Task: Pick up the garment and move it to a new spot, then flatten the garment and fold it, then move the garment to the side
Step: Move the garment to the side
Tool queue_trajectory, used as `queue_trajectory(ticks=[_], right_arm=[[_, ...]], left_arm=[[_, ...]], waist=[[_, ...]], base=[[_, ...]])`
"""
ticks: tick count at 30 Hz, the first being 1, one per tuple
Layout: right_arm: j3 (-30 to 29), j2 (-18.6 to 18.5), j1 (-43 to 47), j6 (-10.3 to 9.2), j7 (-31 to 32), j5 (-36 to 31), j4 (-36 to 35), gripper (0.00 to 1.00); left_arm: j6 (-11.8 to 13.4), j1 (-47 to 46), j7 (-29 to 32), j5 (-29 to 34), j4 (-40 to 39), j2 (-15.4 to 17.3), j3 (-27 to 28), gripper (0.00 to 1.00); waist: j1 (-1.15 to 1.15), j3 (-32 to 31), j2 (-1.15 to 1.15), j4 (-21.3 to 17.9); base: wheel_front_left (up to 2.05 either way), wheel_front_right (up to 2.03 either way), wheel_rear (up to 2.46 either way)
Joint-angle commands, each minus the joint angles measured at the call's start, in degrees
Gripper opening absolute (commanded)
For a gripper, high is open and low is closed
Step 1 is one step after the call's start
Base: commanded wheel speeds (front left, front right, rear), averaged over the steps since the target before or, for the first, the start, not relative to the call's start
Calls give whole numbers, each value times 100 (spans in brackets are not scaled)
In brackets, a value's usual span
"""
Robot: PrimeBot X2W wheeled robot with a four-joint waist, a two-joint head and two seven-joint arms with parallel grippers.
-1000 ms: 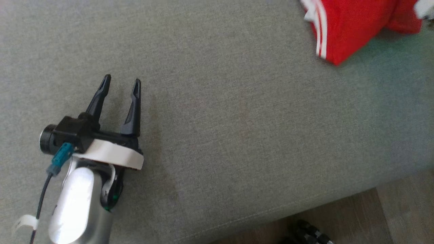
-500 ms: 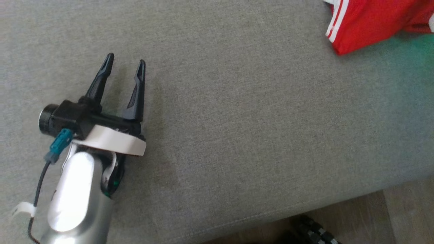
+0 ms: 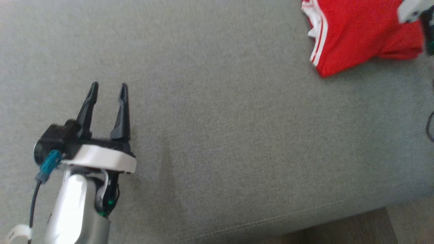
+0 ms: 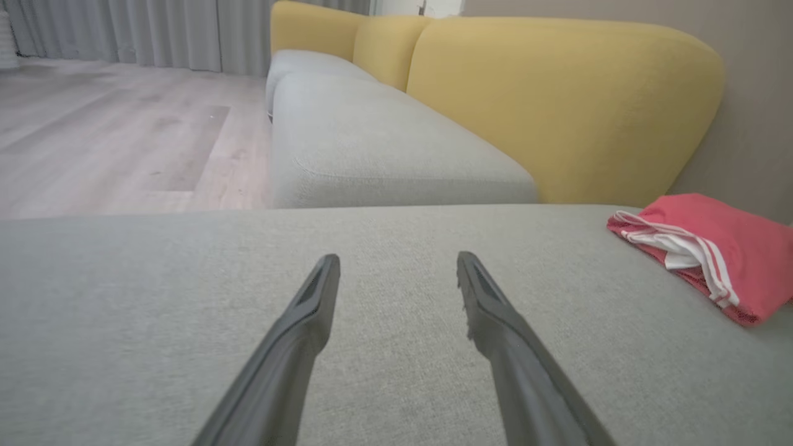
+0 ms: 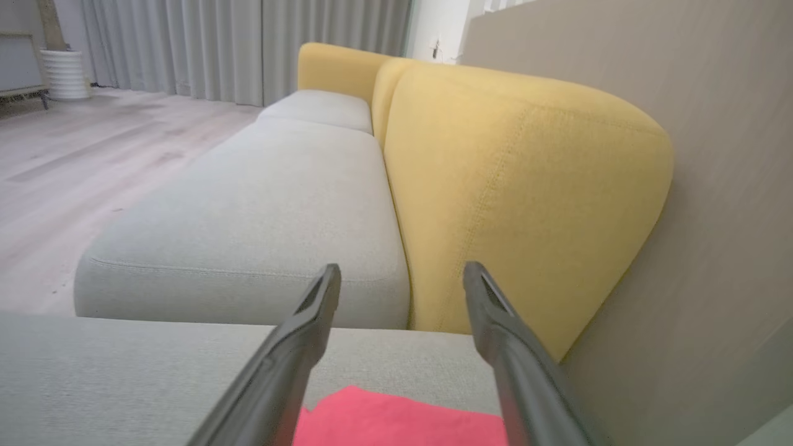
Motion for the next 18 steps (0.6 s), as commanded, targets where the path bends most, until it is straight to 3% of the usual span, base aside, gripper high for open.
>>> queue_trajectory(ticks=[1,10,18], right_arm=[[102,53,239,-4,-80,53,-287,100],[470,240,2043,-4,-409,627,-1675,100],[318,343,3543,-4,-686,972,-2446,100]], left_arm=[[60,26,-27,-21,-222,55,264,100],[166,740,-28,-358,-199,11,761,100],[294,899,-27,-356,39,138,887,100]], waist=[[0,-502,0,67],[0,-1841,0,202],[0,-2096,0,431]], base=[[0,0,0],[0,0,0],[0,0,0]])
